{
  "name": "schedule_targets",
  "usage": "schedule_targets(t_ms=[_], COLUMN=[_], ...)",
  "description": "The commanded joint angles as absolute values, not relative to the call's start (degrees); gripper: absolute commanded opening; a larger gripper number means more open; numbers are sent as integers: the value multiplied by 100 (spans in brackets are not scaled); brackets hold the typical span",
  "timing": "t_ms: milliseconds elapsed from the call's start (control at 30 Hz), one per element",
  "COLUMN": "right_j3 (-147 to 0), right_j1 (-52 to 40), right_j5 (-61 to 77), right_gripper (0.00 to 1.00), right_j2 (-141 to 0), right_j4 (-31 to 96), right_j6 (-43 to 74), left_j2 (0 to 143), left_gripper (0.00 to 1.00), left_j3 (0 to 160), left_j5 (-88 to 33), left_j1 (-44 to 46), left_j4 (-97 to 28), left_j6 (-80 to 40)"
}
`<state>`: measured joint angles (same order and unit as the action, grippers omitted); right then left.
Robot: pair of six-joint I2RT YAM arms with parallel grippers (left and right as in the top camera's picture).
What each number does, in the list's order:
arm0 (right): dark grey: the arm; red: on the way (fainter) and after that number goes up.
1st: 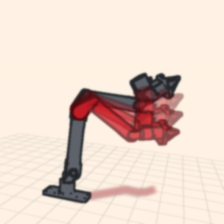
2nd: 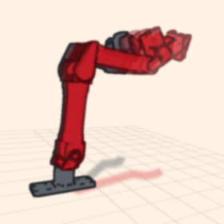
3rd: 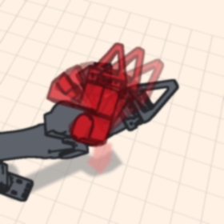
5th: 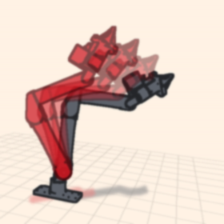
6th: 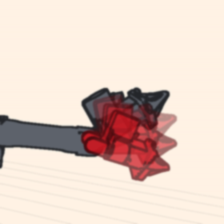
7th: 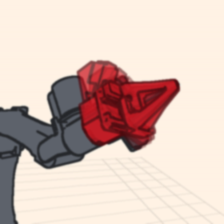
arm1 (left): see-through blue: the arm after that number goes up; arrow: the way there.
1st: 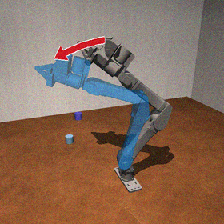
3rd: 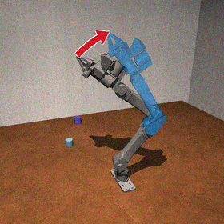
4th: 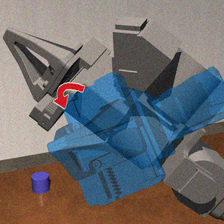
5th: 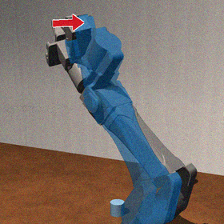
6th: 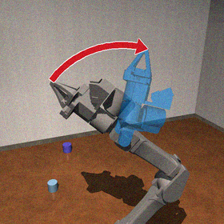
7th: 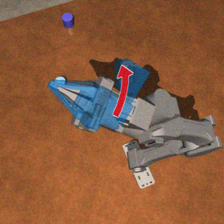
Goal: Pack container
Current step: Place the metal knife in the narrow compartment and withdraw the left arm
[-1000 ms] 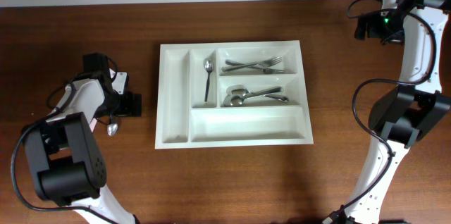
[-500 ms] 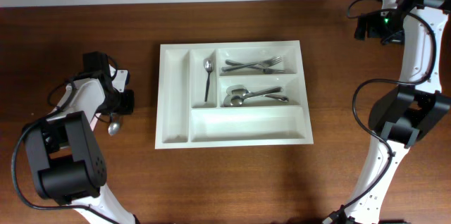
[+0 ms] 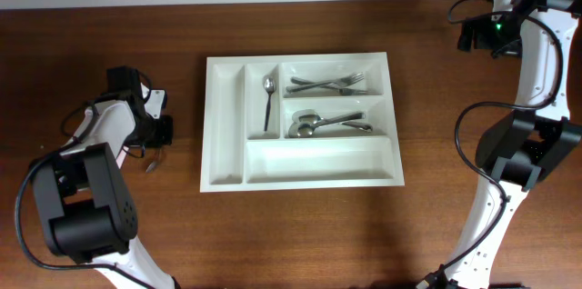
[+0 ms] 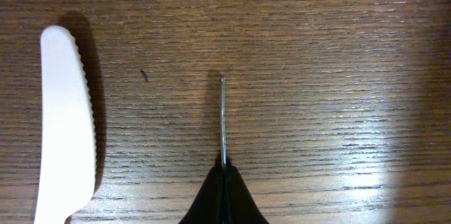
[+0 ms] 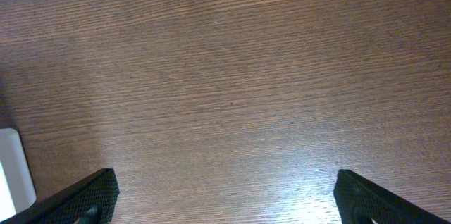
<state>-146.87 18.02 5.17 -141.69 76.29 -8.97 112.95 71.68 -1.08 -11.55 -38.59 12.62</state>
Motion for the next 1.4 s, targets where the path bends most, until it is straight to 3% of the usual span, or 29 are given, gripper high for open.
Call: schedule_targets(t_ms=[0,333,433,767,1067,1100,1167,1300,1333,1367], right_j3=[-14737,-14737,-14737,-14737,-14737,-14737,-14737,-14737,-14737,-14737], right_j1=[1839,1839,1839,1839,1839,1839,1839,1839,1839,1839], right_j5=[508,508,508,508,510,508,508,508,508,508], right_gripper=[99,99,99,99,98,99,99,99,99,99], right_j2=[-13992,-13992,-13992,-13992,-13992,-13992,-13992,-13992,-13992,-13992], right_j4=[7629,7629,7629,7629,7629,7629,7629,7629,7629,7629], right_j6=[-849,-849,-849,-849,-849,-849,-849,-849,-849,-849], left_j2=[11548,11548,11548,11782,12381,12392,12394,12372,12322,12289], left_gripper=[2,2,2,2,2,9,37,53,66,70], left_j3=[7461,10066,10551,10591,10591,10591,10593,10626,10630,10639], left_j5=[-130,-1520,-2021,-1970,-1935,-1935,-2029,-2316,-2316,-2316], left_j1=[-1162,-650,-222,1024,1315,1315,1315,1306,1264,1238], left_j4=[-4276,-6302,-6272,-5621,-5507,-5500,-5424,-5450,-5518,-5559], left_j6=[1273,646,71,-1271,-1387,-1385,-1308,-937,-794,-707])
